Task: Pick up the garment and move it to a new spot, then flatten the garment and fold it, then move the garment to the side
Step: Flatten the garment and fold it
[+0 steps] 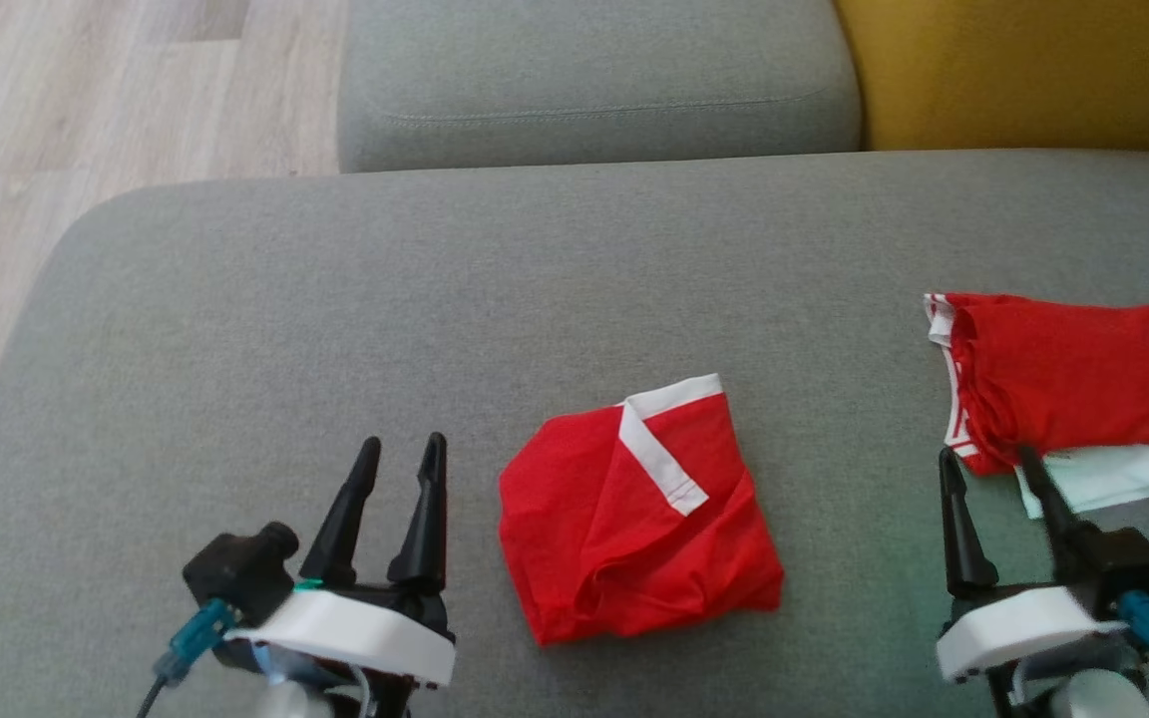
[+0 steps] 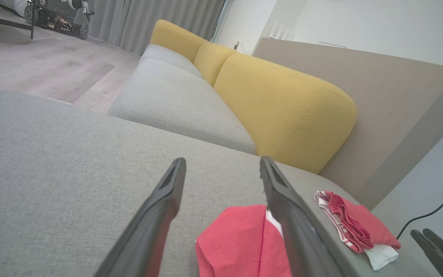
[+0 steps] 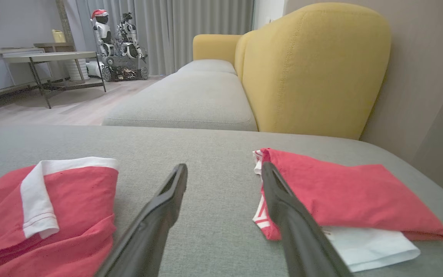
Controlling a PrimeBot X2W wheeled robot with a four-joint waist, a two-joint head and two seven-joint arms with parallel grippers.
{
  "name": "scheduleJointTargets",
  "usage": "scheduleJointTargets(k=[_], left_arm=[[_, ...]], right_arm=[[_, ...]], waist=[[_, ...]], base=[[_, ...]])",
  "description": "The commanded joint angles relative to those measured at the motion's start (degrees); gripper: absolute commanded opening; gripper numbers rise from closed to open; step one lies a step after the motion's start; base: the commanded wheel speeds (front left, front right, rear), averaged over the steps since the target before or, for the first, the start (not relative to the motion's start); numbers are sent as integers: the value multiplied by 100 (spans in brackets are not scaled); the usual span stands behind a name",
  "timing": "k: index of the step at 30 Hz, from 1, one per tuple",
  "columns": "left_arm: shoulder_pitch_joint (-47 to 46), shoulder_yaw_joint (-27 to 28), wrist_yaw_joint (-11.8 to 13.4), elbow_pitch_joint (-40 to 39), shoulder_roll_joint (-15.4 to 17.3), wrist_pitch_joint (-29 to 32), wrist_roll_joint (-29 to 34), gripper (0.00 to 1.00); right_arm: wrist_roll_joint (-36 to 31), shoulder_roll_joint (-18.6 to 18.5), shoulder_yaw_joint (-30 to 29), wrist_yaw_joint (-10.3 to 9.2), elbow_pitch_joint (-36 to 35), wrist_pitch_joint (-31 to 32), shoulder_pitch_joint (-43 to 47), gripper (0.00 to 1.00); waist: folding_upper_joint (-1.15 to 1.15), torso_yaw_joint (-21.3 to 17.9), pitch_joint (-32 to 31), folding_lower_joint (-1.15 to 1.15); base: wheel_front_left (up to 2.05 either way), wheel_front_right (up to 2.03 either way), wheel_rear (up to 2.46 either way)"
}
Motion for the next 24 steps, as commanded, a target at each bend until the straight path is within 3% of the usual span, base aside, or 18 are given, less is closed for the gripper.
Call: scheduleJointTargets(k=[1, 12, 24], left_arm=[[-209, 127, -29, -189, -8, -44, 42, 100], [-260, -39, -55, -83, -8, -44, 36, 100], [-414, -59, -88, -34, -8, -44, 47, 100]], right_arm=[[119, -27, 255, -4, -113, -75, -275, 0], [443, -25, 1635, -4, 747, -16, -626, 0], [357, -24, 1873, -4, 2170, -48, -1183, 0]], waist=[[0, 51, 18, 0], [0, 503, 212, 0], [0, 872, 450, 0]], base=[[0, 0, 0], [0, 0, 0], [0, 0, 0]])
